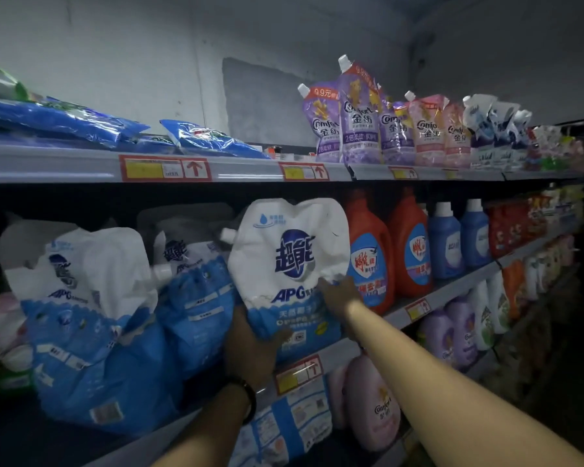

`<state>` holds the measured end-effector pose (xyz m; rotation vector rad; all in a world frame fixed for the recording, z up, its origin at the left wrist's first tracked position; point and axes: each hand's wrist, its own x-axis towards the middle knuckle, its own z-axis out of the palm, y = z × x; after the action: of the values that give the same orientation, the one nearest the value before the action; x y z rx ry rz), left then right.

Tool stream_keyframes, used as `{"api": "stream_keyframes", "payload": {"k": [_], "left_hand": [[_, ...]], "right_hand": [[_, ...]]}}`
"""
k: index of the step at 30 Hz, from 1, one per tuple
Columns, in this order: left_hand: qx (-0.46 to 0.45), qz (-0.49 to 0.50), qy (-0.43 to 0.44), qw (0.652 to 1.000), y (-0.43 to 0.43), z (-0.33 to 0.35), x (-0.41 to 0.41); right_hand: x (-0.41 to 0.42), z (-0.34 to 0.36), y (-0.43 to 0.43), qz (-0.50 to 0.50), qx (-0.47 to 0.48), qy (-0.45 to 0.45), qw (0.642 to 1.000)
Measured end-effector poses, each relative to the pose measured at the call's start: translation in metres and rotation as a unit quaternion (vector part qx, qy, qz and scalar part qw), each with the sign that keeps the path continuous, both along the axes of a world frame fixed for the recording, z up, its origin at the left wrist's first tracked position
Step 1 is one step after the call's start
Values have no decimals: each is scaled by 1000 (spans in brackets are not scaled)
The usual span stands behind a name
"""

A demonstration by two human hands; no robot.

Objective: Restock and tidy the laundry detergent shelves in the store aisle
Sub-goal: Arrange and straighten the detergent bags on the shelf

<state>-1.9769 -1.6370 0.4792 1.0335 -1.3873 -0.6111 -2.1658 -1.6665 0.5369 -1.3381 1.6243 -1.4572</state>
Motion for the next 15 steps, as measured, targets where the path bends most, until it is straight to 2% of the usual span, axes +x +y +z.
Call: {"api": "stream_keyframes", "payload": {"k": [3,7,8,12,15], "left_hand": [[-10,24,-39,999,-12,-3,0],[-5,57,-101,993,-19,-5,0],[-7,64,-121,991,-18,-4,0],[-40,36,-148,988,-14,1,-3],[-21,-5,-143,989,-19,6,-8]], "right_hand": [[-4,-33,-3,18,-60,-28,998],[1,-32,-2,61,-113,-98,987],[4,-31,-3,68,-121,-90,986],[19,-39,-13,73,-139,76,985],[17,-41,-28,44,-133,173,975]]}}
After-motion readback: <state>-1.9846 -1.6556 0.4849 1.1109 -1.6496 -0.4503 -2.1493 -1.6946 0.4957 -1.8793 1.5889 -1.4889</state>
